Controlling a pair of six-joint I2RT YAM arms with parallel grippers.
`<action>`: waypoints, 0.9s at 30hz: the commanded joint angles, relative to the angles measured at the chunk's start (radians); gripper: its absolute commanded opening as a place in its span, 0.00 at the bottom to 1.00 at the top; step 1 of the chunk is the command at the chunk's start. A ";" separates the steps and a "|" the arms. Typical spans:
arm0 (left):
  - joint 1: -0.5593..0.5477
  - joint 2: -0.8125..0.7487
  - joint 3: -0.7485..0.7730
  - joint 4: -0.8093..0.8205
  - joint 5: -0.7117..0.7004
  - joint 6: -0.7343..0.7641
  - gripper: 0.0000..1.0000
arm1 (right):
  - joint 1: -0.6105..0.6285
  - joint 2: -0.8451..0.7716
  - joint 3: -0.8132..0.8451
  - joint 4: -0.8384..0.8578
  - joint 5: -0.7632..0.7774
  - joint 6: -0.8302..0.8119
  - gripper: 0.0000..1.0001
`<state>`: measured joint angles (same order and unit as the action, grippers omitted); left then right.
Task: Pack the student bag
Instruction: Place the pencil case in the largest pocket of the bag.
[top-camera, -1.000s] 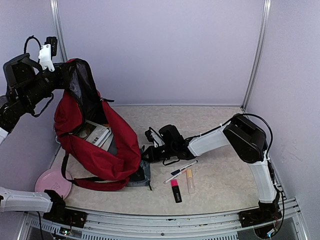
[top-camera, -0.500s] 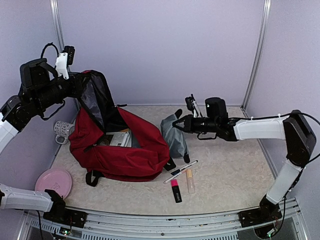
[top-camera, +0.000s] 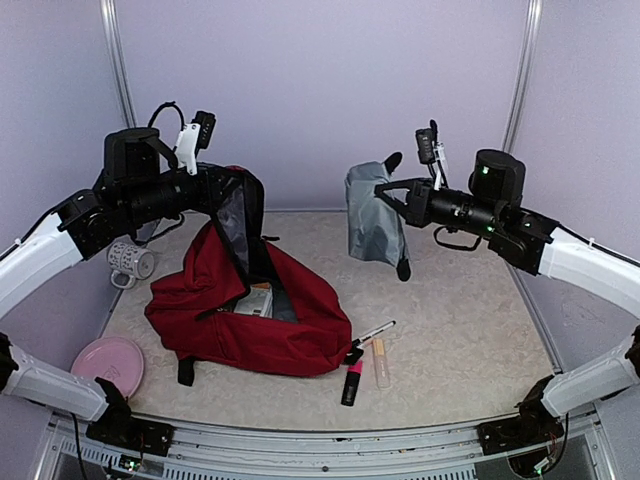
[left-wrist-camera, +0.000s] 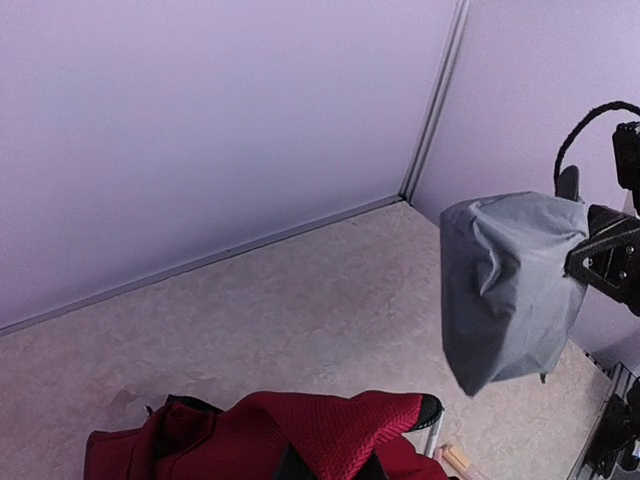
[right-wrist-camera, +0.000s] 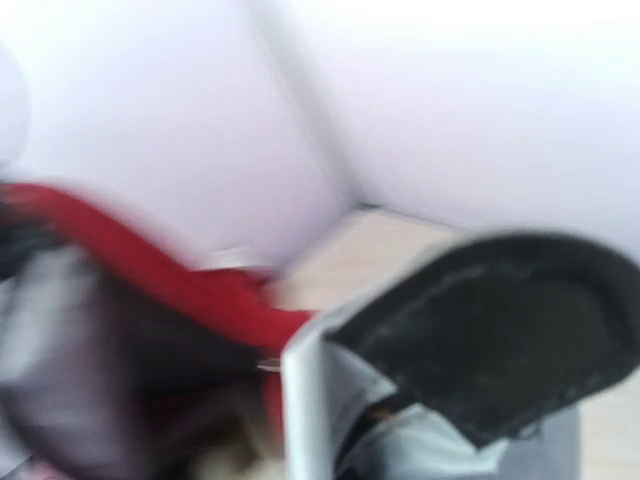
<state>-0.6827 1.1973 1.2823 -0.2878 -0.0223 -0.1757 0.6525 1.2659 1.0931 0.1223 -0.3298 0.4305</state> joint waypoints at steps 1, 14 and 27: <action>-0.067 0.030 0.083 0.195 0.056 -0.002 0.00 | 0.135 0.068 0.024 0.187 -0.162 0.076 0.00; -0.122 0.056 0.067 0.205 0.211 0.022 0.00 | 0.247 0.395 0.105 0.089 -0.026 -0.061 0.00; -0.136 0.068 0.048 0.186 0.307 0.097 0.00 | 0.245 0.652 0.399 0.376 -0.116 0.087 0.00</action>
<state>-0.8055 1.2682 1.3006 -0.2405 0.2054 -0.1101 0.8986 1.8664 1.4342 0.2192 -0.3824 0.3740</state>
